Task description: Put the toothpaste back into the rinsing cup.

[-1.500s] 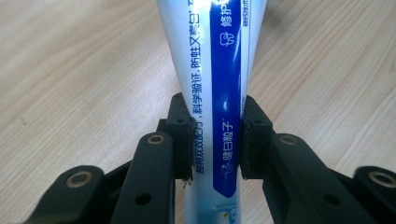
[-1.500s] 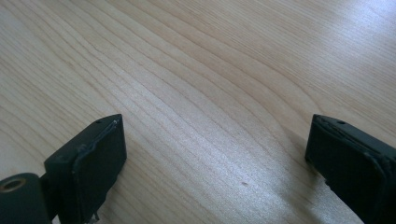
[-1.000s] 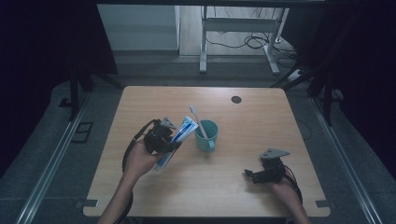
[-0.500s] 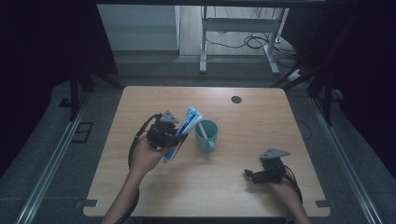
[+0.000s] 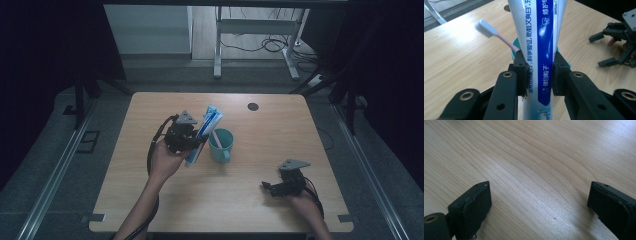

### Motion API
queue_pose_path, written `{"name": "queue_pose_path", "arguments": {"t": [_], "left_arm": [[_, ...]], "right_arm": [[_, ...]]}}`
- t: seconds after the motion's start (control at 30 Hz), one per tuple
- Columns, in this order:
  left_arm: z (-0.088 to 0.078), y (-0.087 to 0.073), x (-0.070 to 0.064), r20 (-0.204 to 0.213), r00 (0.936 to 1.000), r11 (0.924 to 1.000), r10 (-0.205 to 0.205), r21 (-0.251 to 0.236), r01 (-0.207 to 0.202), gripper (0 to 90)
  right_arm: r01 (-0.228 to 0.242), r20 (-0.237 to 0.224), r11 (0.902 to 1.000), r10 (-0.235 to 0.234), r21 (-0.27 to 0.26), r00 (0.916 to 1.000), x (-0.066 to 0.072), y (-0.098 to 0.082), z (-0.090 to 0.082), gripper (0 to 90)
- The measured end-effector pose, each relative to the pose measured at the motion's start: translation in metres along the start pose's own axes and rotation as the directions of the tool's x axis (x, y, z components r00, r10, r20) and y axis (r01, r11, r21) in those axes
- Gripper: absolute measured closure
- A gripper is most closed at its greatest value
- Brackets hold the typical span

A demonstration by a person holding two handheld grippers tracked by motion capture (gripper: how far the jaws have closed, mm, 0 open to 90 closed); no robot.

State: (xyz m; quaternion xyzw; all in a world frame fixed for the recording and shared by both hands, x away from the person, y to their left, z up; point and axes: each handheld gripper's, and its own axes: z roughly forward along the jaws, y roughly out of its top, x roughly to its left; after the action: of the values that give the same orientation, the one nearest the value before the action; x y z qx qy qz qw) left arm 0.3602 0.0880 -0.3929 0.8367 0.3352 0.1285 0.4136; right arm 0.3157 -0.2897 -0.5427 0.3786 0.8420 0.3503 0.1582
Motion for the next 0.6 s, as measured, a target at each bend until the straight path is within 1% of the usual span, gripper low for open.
{"name": "queue_pose_path", "arguments": {"t": [0.2,0.6], "left_arm": [[0.005,0.009,-0.001,0.003,1.0000,0.9997,-0.006,-0.023,0.006,70.8],[0.017,0.026,-0.004,-0.009,1.0000,0.9981,-0.003,-0.062,0.002,70.9]], "right_arm": [[0.000,0.000,1.0000,0.000,0.000,1.0000,0.000,0.000,0.000,4.9],[0.002,0.000,1.0000,-0.002,0.001,1.0000,0.000,0.000,0.000,5.0]]}}
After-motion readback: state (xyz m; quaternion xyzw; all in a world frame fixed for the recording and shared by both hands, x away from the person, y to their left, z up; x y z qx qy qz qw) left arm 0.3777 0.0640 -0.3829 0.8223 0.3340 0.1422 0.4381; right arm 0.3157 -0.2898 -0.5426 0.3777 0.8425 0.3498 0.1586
